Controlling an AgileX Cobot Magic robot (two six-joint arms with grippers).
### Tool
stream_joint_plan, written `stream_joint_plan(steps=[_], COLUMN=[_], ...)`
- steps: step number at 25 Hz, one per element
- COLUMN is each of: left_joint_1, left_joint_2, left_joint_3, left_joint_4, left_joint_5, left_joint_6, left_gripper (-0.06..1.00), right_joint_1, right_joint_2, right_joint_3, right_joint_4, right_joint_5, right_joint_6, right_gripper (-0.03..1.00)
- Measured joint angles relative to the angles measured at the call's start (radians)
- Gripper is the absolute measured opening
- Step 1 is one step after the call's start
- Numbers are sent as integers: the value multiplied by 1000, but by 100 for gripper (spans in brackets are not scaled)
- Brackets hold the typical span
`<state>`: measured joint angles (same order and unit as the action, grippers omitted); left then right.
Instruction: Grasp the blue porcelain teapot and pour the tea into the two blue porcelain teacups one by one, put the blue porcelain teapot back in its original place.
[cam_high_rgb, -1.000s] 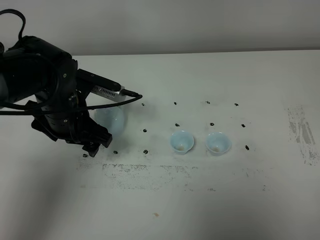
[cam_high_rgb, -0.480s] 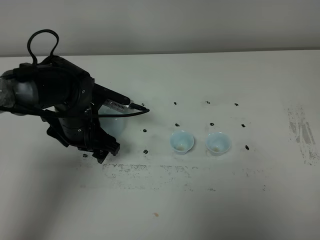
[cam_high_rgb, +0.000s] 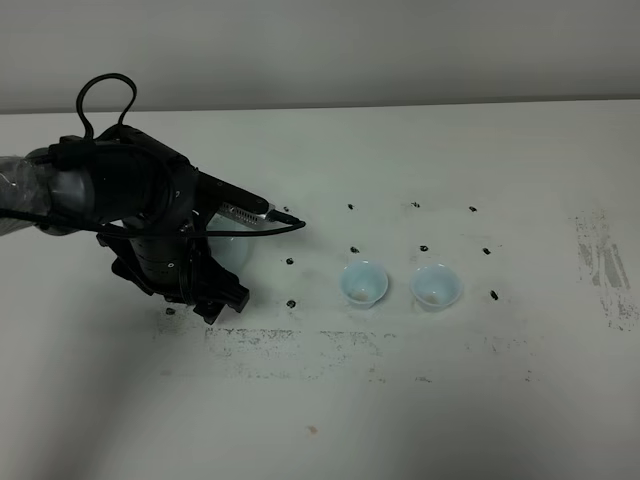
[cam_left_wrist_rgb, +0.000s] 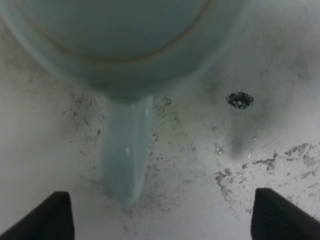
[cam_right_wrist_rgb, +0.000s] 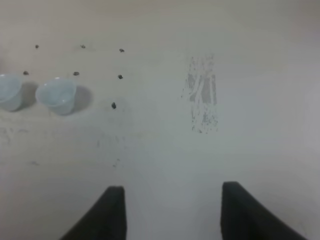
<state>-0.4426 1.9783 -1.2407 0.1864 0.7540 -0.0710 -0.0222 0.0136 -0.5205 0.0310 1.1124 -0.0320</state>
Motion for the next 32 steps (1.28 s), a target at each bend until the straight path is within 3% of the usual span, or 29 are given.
stream_joint_plan(steps=[7, 17, 25, 32], left_joint_1=[17, 26, 26, 26], left_joint_2=[0, 0, 0, 0], left_joint_3=[0, -35, -35, -36], left_joint_4=[1, 1, -25, -47], left_joint_5=[-8, -27, -60, -93], left_joint_6=[-20, -21, 71, 71], left_gripper=[59, 59, 59, 59], right_joint_1=[0, 0, 0, 0], right_joint_2=[0, 0, 0, 0], right_joint_3=[0, 0, 0, 0], right_joint_4=[0, 0, 0, 0], right_joint_5=[0, 0, 0, 0], right_joint_6=[0, 0, 0, 0], right_gripper=[42, 42, 42, 42])
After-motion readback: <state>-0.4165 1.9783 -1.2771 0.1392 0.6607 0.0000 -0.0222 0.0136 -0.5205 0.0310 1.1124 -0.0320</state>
